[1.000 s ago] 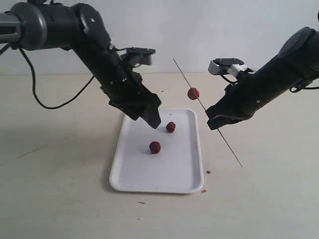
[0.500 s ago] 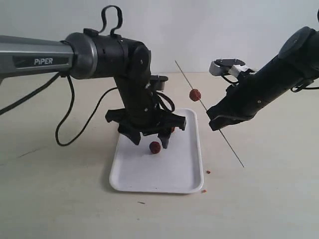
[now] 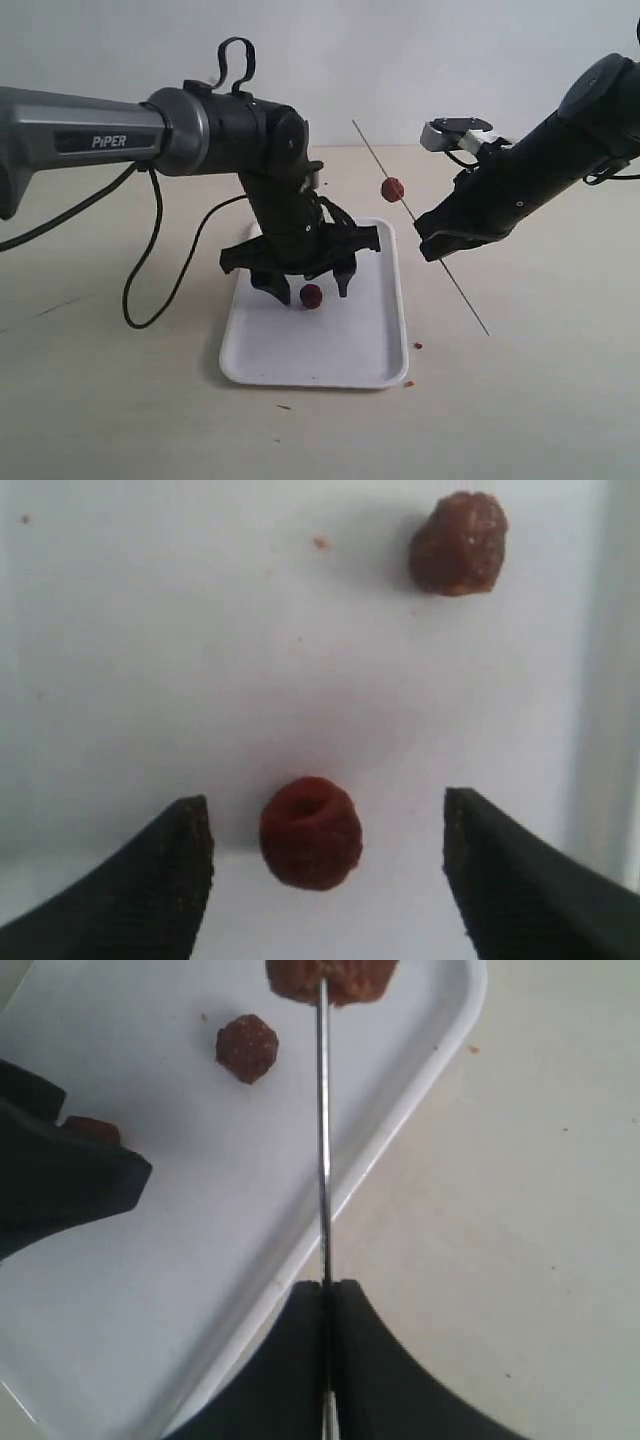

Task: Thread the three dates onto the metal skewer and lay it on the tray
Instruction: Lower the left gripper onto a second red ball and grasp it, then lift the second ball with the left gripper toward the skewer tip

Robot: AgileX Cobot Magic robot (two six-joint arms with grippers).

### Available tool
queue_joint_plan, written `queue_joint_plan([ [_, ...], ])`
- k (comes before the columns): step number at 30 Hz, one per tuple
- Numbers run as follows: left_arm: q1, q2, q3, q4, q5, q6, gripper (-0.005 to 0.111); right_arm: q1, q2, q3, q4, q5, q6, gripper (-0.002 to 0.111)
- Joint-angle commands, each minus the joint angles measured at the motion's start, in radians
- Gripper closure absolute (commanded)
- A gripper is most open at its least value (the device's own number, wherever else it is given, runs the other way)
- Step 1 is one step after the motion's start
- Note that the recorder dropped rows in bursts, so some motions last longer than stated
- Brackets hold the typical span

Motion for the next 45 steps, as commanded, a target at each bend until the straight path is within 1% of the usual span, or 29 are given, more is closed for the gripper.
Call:
queue_joint_plan([
  [1,-0.004,0.034,0.003,-0.050,-0.034,-0.023,0.042,-0.006,-0.004,-0.009,0.005,-0.007,0.003,0.108],
  [7,0.003,0.039,0.003,-0.039,-0.002,-0.023,0.042,-0.006,-0.004,-0.009,0.014,-0.009,0.003,0.108],
  [13,0.003,0.039,0.003,-0.029,-0.002,-0.023,0.043,-0.006,-0.004,-0.009,0.018,-0.009,0.003,0.108],
  [14,0.003,0.039,0.003,-0.029,-0.002,-0.023,0.045,-0.006,-0.004,-0.009,0.018,-0.009,0.003,0.108],
  [16,0.003,0.039,0.003,-0.029,-0.002,-0.025,0.059,-0.006,-0.004,-0.009,0.019,-0.009,0.003,0.108],
  [18,0.003,0.039,0.003,-0.029,-0.002,-0.025,0.063,-0.006,-0.004,-0.009,0.019,-0.009,0.003,0.108],
  [24,0.009,0.039,0.003,-0.029,0.001,-0.022,0.065,-0.006,-0.004,-0.009,0.019,-0.009,0.003,0.108],
  [27,0.009,0.039,0.003,-0.029,0.001,-0.015,0.081,-0.006,-0.004,-0.009,0.019,-0.009,0.003,0.108],
  [31,0.011,0.039,0.003,-0.029,0.001,-0.010,0.081,-0.006,-0.004,-0.009,0.019,-0.009,0.003,0.108],
  [34,0.032,0.018,0.003,-0.031,0.001,0.020,0.081,-0.006,-0.004,-0.009,0.022,-0.009,0.003,0.108],
  [36,0.061,-0.004,0.003,-0.065,-0.002,0.066,0.081,-0.006,-0.004,-0.009,0.022,-0.009,0.003,0.108],
  [38,0.096,-0.025,0.003,-0.142,-0.007,0.118,0.081,-0.006,-0.004,-0.009,0.022,-0.009,0.003,0.108],
  [45,0.258,-0.086,0.003,-0.535,-0.085,0.365,0.081,-0.004,-0.002,-0.009,0.050,0.096,0.000,0.108],
])
